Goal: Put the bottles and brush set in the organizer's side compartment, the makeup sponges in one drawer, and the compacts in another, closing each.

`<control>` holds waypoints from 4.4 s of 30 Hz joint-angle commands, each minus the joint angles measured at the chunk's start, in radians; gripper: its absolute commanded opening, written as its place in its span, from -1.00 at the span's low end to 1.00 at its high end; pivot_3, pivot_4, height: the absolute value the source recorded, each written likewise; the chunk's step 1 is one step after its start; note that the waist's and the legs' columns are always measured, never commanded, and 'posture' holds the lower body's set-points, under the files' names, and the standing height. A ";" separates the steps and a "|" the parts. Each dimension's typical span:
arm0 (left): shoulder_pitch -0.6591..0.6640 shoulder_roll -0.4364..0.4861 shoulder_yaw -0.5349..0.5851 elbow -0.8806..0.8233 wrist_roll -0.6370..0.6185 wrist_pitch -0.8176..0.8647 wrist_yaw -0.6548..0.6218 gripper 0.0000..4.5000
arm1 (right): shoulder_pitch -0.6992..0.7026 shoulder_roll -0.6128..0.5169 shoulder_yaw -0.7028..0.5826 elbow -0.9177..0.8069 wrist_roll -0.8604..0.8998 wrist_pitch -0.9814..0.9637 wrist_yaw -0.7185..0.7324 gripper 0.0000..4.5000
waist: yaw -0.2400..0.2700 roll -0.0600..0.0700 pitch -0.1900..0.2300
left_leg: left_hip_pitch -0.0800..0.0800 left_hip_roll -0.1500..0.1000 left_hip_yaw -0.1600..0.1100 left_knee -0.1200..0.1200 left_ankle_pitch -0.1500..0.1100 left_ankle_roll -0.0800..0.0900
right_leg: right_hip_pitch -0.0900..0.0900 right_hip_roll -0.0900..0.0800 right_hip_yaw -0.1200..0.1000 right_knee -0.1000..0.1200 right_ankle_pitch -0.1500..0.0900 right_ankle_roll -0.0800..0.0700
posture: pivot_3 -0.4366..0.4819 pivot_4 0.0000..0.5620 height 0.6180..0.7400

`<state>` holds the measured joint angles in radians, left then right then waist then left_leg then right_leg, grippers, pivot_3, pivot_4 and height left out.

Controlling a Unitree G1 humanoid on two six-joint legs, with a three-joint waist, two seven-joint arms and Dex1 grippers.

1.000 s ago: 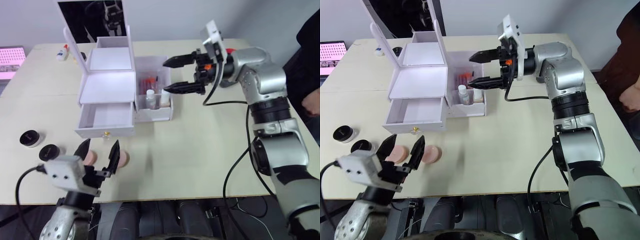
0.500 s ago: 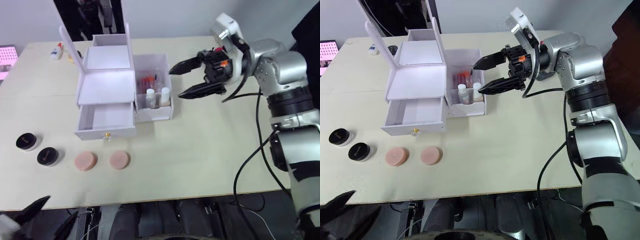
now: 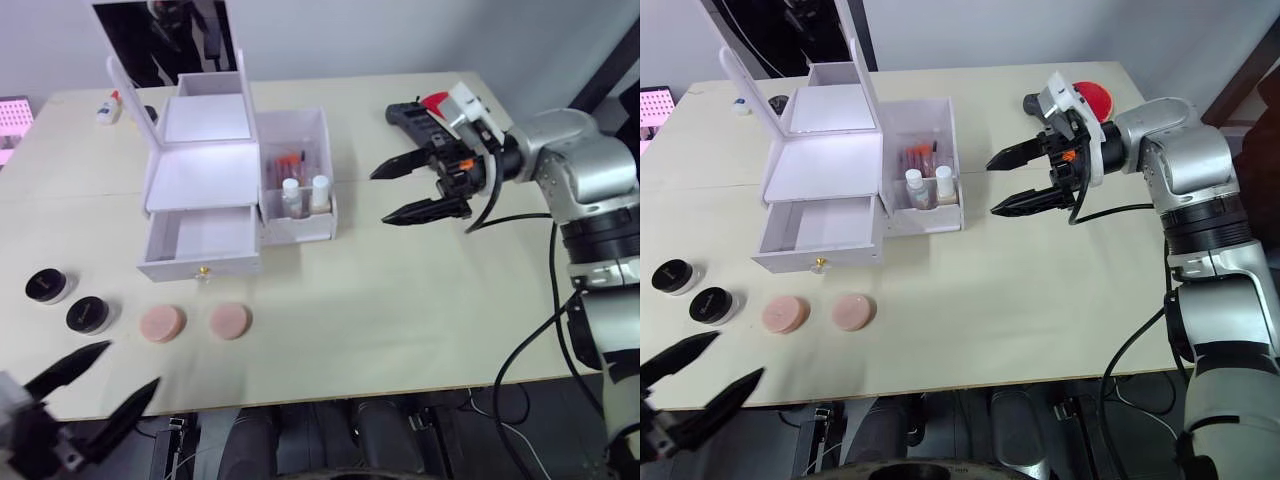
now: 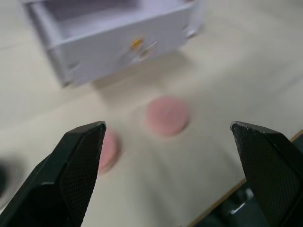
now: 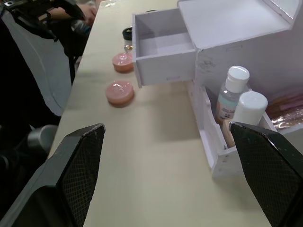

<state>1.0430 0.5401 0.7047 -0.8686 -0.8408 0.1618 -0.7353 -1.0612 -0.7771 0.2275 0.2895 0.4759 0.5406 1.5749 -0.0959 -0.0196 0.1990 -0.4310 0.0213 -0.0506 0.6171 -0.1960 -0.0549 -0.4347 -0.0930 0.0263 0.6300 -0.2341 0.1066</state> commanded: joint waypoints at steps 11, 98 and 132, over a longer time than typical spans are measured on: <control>-0.439 -0.125 -0.534 0.002 0.386 0.244 0.455 0.97 | -0.078 0.008 -0.017 -0.136 -0.025 0.100 -0.017 1.00 | 0.031 0.000 -0.001 | 0.006 0.006 -0.002 0.001 0.000 0.000 | 0.006 0.008 0.000 0.001 0.001 -0.001 | -0.05 -0.47 1.00; -1.171 0.552 -0.315 0.327 -0.341 0.772 0.615 0.20 | -0.061 -0.005 -0.064 -0.198 0.088 0.187 -0.040 1.00 | 0.053 0.002 0.001 | 0.005 0.011 -0.002 -0.003 0.002 -0.004 | 0.003 0.013 -0.001 0.001 0.002 -0.003 | -0.05 -0.47 1.00; -0.620 0.279 0.387 0.710 0.165 0.345 0.005 1.00 | 0.122 -0.007 -0.259 0.377 -0.157 -0.374 -0.314 1.00 | 0.049 0.001 0.000 | 0.006 0.010 0.001 -0.003 0.002 -0.005 | 0.004 0.012 0.000 -0.002 0.002 -0.004 | -0.05 -0.47 1.00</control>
<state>0.4099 0.8252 1.0248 -0.1875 -0.7127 0.6042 -0.6774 -0.9185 -0.7746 0.0294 0.6390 0.3275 0.2655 1.2992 -0.0473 -0.0182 0.1991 -0.4254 0.0318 -0.0493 0.6138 -0.1939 -0.0595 -0.4312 -0.0815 0.0262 0.6280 -0.2317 0.1028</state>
